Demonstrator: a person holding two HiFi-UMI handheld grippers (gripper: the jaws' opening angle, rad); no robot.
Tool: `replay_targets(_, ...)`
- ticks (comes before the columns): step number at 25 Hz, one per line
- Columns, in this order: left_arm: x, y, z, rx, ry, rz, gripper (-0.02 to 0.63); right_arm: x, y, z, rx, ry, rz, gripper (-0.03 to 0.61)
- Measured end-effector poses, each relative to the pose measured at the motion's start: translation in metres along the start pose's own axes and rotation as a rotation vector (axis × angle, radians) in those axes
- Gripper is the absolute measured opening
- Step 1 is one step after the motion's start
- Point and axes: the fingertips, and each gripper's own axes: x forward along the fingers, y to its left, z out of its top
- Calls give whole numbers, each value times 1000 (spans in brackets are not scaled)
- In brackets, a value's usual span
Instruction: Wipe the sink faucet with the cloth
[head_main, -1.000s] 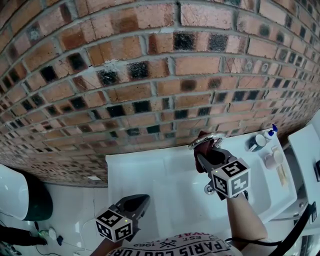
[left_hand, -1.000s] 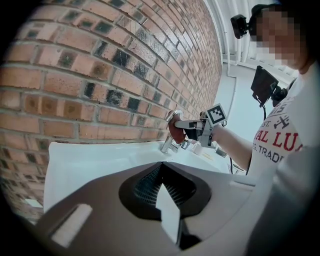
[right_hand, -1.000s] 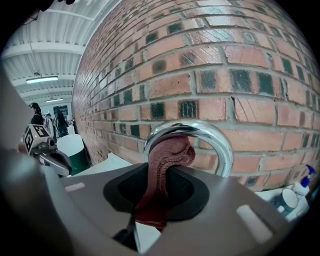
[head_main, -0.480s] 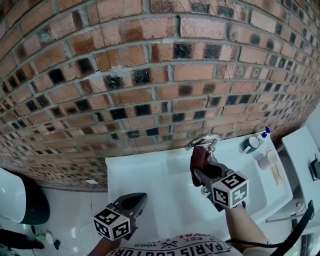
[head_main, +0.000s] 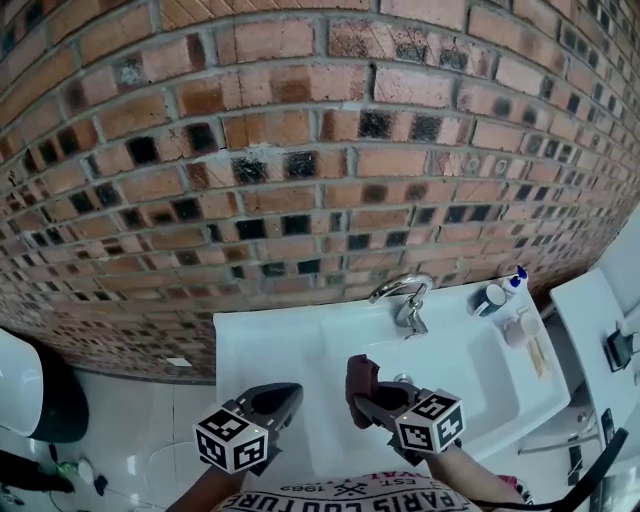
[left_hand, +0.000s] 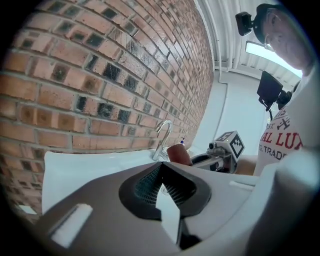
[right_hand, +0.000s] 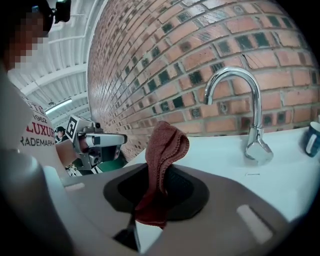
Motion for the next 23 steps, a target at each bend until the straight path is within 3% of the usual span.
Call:
replay_targets(14, -24, -1, -4, -3, -29, -27, 5, 10, 39, 3, 43, -37, 39, 87)
replay_targets(23, -38, -4, -3, 29, -33, -64, 5, 15, 56, 4, 45, -61, 13, 87)
